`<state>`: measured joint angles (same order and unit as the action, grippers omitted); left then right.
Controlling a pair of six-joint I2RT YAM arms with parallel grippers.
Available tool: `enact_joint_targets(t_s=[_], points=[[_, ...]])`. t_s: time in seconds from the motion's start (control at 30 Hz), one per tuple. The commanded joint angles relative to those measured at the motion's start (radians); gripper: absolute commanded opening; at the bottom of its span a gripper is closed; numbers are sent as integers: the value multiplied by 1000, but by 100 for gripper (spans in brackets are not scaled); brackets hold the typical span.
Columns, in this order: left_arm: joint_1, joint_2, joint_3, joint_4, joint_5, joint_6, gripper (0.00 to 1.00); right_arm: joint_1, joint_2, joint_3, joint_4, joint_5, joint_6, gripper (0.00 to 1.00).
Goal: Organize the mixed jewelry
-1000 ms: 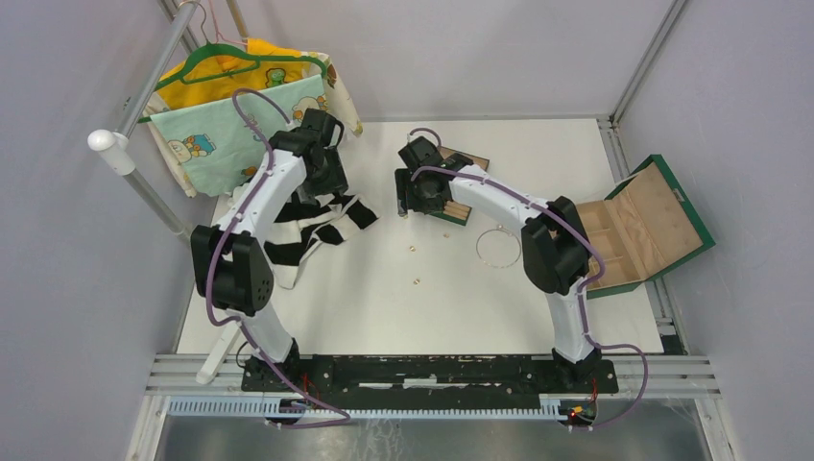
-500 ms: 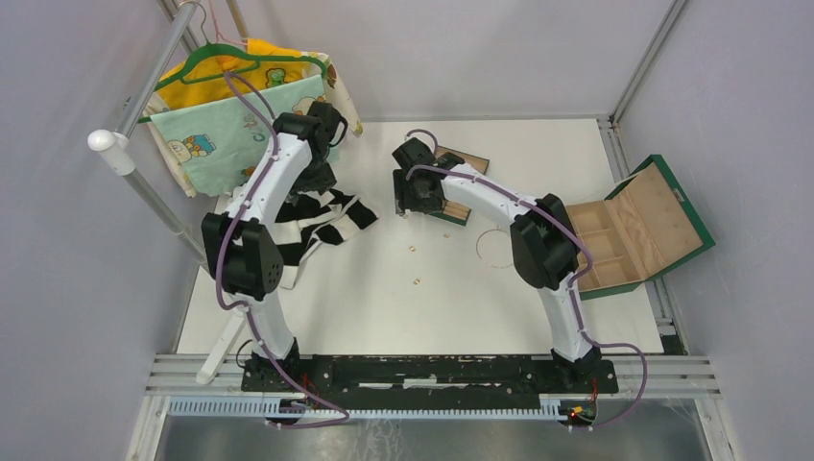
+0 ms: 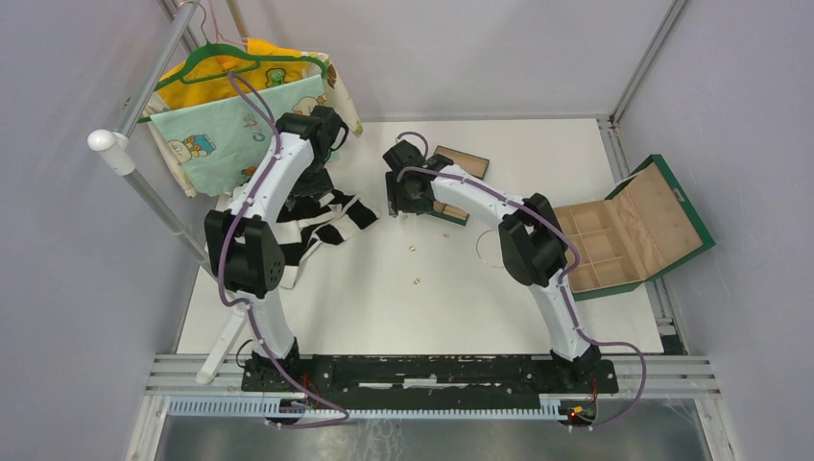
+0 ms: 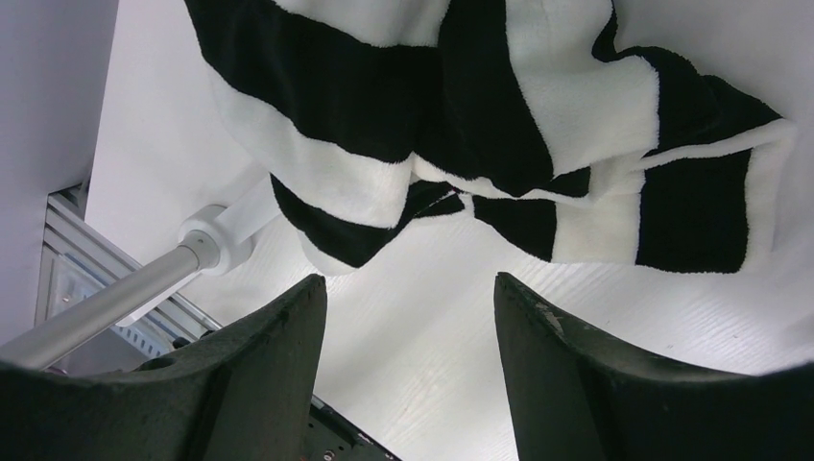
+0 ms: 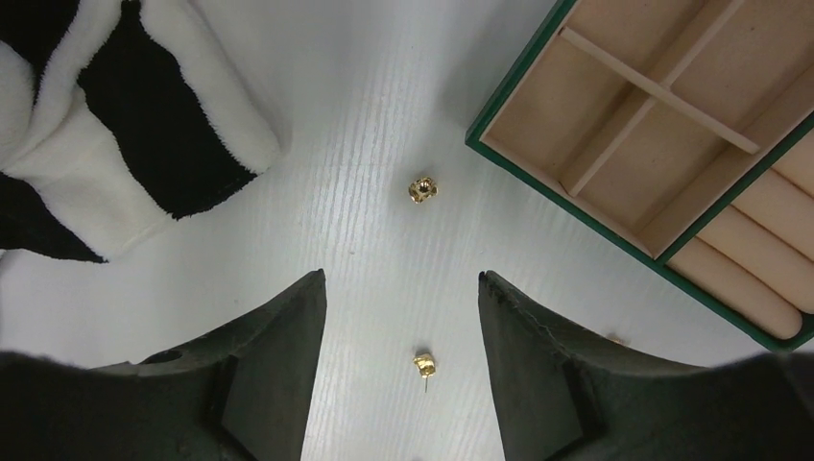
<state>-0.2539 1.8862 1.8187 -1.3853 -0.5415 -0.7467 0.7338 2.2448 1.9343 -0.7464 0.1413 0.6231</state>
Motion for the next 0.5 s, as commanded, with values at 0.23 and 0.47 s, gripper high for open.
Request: enact_joint_targets(t_s=[0.23, 0.47], points=[[-2, -47, -7, 79, 37, 35, 71, 22, 51, 82, -6, 150, -23, 61], [-2, -85, -66, 142, 70, 61, 71, 29, 74, 81, 28, 146, -65, 53]])
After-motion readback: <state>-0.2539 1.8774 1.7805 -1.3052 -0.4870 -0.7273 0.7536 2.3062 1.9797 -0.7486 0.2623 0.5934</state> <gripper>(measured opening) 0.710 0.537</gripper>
